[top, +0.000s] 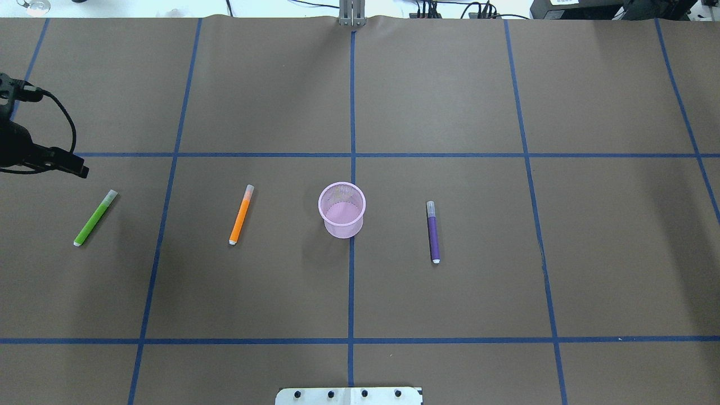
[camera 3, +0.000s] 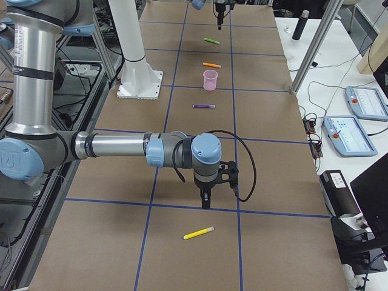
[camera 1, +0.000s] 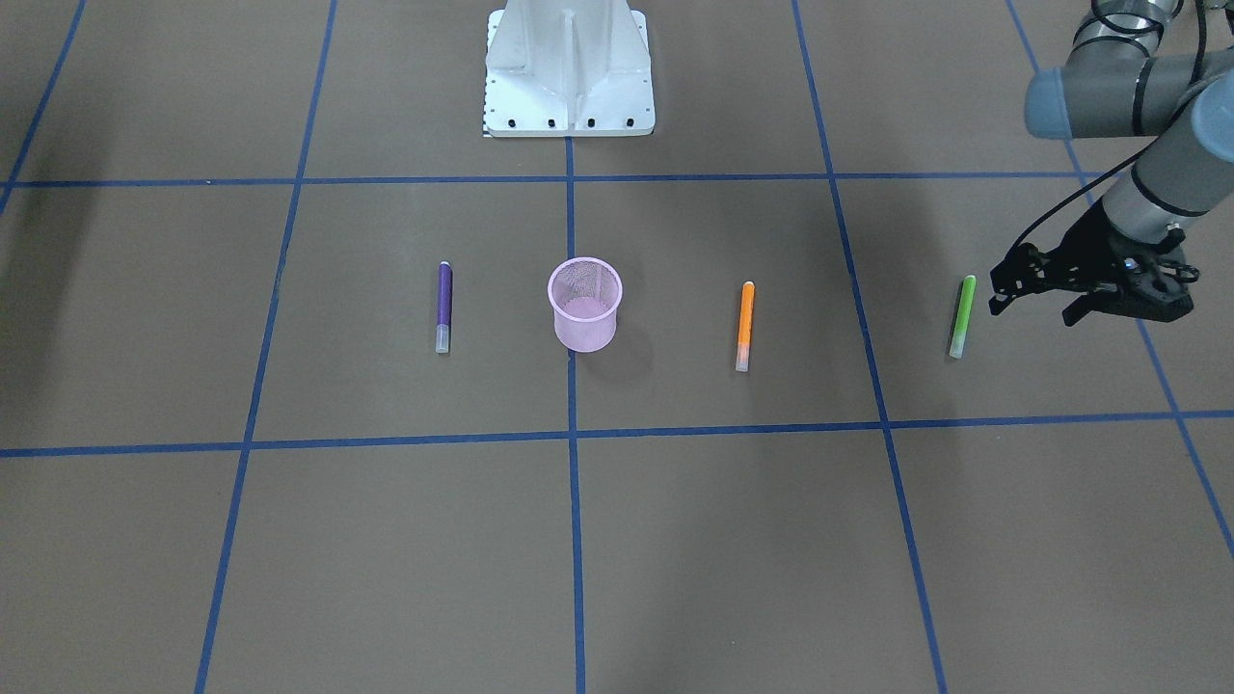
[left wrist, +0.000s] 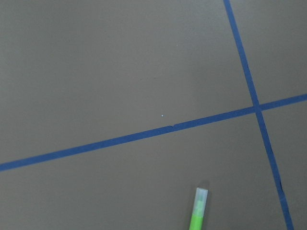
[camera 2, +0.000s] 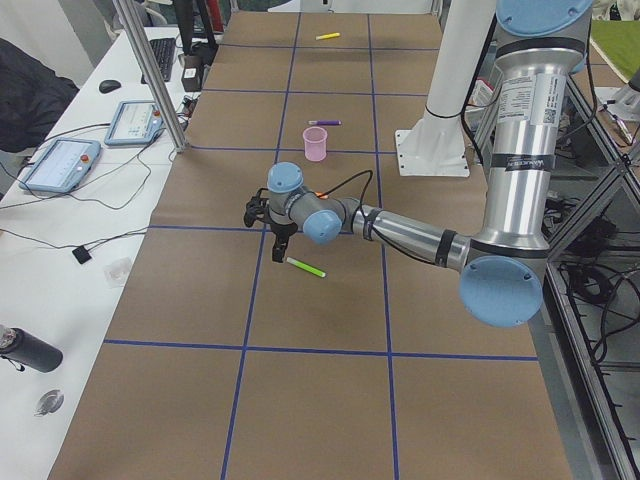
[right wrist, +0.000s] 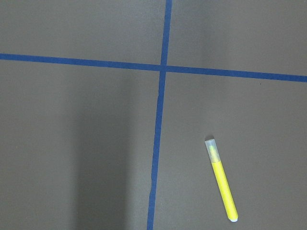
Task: Collect pens into pen holder
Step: 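Lower the left gripper onto the green marker and grasp it, then lift the green marker upright with the left gripper toward the pink cup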
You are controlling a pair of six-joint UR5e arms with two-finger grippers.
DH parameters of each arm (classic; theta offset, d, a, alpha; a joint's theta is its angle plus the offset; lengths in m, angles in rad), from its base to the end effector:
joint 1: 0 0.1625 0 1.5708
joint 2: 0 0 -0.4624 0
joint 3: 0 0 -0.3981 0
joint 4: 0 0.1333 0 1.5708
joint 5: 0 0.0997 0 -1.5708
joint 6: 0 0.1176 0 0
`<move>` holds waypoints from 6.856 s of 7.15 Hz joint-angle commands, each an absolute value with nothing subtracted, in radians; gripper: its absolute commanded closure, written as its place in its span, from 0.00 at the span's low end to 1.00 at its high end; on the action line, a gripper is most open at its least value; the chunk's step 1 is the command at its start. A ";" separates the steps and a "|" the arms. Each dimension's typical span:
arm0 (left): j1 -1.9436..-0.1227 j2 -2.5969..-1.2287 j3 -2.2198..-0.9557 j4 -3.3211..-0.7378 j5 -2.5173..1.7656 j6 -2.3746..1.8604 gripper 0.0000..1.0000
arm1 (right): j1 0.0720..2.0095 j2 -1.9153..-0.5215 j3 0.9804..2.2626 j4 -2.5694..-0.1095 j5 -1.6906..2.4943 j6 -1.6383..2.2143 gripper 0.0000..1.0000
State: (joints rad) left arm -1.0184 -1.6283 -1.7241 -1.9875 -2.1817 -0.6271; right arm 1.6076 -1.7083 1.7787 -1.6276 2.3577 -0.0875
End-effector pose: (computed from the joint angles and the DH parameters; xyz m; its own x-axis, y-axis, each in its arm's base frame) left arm 0.2342 -0.5054 0.5603 0.6708 0.1758 -0.7205 -0.0385 0.9784 0.2030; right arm 0.0660 -0.4324 0.6742 0.7064 -0.0710 0.7042 0.0250 0.9968 0.0754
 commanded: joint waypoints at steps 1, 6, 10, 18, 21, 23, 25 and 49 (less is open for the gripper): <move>-0.928 -1.647 -1.668 -1.993 -2.129 -0.631 0.01 | 1.608 -1.704 1.778 -1.628 2.359 -0.087 0.00; -0.900 -1.677 -1.611 -2.002 -2.129 -0.626 0.34 | 1.608 -1.704 1.775 -1.628 2.361 -0.087 0.00; -0.893 -1.675 -1.608 -2.002 -2.129 -0.623 0.39 | 1.608 -1.704 1.773 -1.628 2.359 -0.087 0.00; -0.880 -1.678 -1.589 -2.002 -2.129 -0.594 0.58 | 1.608 -1.704 1.772 -1.628 2.358 -0.089 0.00; -0.880 -1.669 -1.601 -2.002 -2.129 -0.595 1.00 | 1.608 -1.704 1.770 -1.628 2.356 -0.089 0.00; -0.887 -1.664 -1.629 -2.000 -2.148 -0.601 1.00 | 1.608 -1.704 1.772 -1.628 2.356 -0.089 0.00; -0.911 -1.657 -1.768 -1.990 -2.165 -0.612 1.00 | 1.608 -1.650 1.799 -1.617 2.347 -0.101 0.00; -0.779 -2.100 -1.870 -2.085 -1.687 -1.069 1.00 | 1.390 -1.566 1.141 -1.065 2.292 -0.273 0.78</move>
